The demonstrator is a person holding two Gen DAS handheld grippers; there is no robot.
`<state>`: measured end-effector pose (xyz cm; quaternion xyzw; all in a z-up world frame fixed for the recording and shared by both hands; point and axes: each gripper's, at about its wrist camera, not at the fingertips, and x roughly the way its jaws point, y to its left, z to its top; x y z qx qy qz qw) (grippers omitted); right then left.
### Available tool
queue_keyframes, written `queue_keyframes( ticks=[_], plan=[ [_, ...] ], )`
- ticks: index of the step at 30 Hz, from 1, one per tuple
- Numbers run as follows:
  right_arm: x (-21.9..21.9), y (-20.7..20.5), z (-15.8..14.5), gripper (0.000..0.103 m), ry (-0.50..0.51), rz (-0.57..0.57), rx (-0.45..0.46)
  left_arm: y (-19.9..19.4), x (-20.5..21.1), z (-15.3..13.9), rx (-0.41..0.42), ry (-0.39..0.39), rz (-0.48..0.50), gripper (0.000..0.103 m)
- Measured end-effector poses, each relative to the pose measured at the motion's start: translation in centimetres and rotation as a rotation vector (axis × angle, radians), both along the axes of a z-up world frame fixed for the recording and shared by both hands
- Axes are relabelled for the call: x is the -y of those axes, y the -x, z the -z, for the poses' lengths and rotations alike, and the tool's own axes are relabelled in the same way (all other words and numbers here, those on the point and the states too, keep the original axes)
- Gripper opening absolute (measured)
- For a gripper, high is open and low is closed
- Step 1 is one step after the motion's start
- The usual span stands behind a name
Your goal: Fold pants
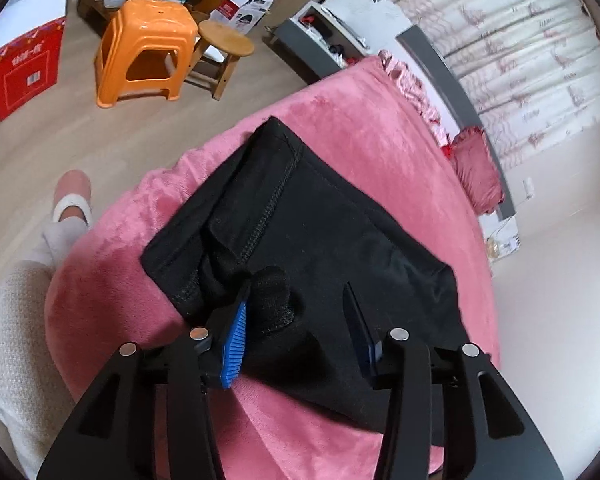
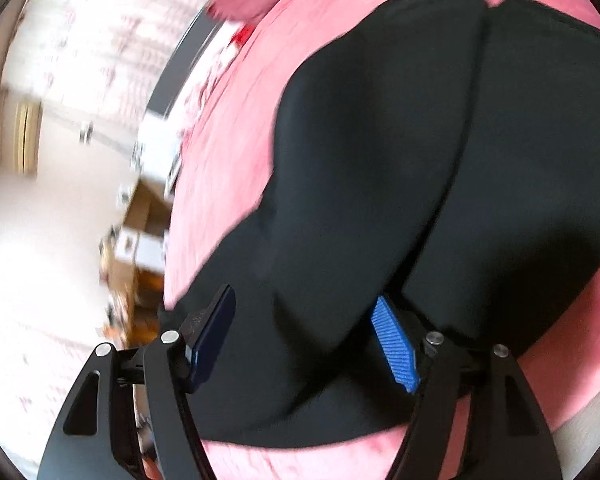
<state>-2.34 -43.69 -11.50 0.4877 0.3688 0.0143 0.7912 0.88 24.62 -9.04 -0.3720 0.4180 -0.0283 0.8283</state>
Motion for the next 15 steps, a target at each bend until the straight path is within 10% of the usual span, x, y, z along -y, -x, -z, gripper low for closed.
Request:
queue_keyframes(
  ticks=[3, 7, 10, 12, 15],
  plan=[
    [4.2, 0.1, 0.4, 0.07, -0.038, 0.115, 0.021, -0.3, 0.7, -0.2, -0.023, -0.073, 0.009, 0.02],
    [9.7, -0.5, 1.2, 0.064, -0.076, 0.257, 0.039, -0.6, 0.8, -0.6, -0.051, -0.142, 0.002, 0.013],
    [13.2, -2.5, 2.0, 0.047, -0.152, 0.304, 0.045, -1.3, 0.3, -1.8, -0.039, -0.162, -0.014, 0.012],
    [14.8, -4.0, 2.0, 0.014, -0.158, 0.317, 0.004, -1.9, -0.1, -2.7, -0.025, -0.17, -0.021, 0.011],
    [15.4, -4.7, -0.6, 0.011, -0.081, 0.325, 0.021, -2.8, -0.7, -4.1, 0.004, -0.165, -0.029, 0.011]
  ],
)
